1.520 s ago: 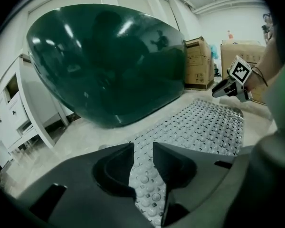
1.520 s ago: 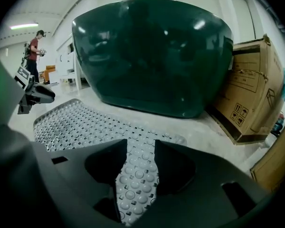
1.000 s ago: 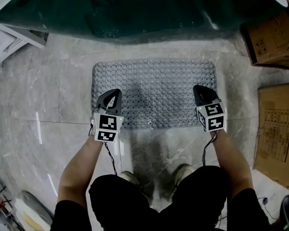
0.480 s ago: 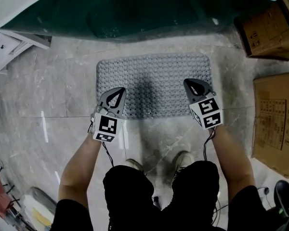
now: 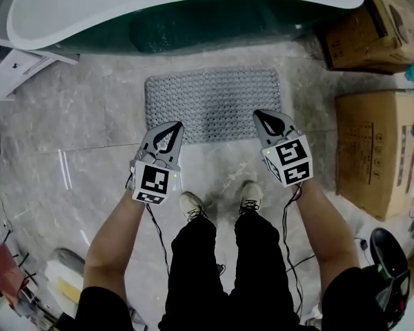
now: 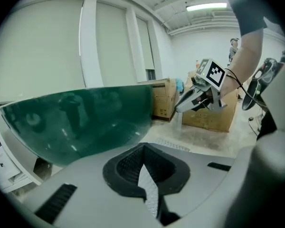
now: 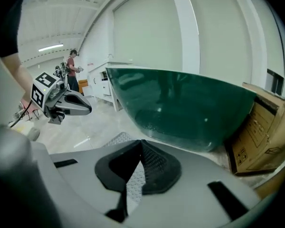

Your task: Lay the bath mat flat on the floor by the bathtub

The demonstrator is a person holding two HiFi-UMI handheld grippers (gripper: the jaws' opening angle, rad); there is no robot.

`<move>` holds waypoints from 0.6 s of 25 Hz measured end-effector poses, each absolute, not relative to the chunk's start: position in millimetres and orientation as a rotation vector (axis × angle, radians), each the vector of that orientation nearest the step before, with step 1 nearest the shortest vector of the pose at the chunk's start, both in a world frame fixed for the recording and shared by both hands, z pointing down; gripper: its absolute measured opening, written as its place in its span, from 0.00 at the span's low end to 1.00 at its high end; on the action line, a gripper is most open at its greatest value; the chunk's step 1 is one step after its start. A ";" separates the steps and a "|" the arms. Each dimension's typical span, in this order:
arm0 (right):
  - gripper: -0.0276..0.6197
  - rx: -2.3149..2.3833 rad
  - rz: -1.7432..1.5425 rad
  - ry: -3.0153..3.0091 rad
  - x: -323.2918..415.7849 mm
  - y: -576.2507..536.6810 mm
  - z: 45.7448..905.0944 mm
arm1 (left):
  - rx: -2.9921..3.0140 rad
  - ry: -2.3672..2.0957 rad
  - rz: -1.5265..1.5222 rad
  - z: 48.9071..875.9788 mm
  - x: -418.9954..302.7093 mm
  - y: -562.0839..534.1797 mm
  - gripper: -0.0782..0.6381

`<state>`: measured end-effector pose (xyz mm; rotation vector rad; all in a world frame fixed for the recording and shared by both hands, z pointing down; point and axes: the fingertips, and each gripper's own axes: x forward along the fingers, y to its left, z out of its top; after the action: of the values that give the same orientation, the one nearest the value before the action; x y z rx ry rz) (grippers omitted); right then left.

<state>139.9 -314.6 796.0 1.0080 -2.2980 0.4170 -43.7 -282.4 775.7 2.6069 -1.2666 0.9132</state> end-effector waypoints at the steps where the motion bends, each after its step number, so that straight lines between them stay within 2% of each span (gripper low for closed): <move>1: 0.07 1.001 0.420 -2.294 138.0 -310.4 777.6 | 2.602 -1.260 0.907 756.4 -42.4 -277.4 0.13; 15: 0.07 0.956 0.389 -2.342 108.0 -286.4 520.6 | 2.638 -1.211 0.762 500.9 -33.9 -237.0 0.13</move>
<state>108.0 -286.4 520.6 0.9556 -2.3418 0.3888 -33.9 -237.0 500.9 2.6377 -1.2105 0.7623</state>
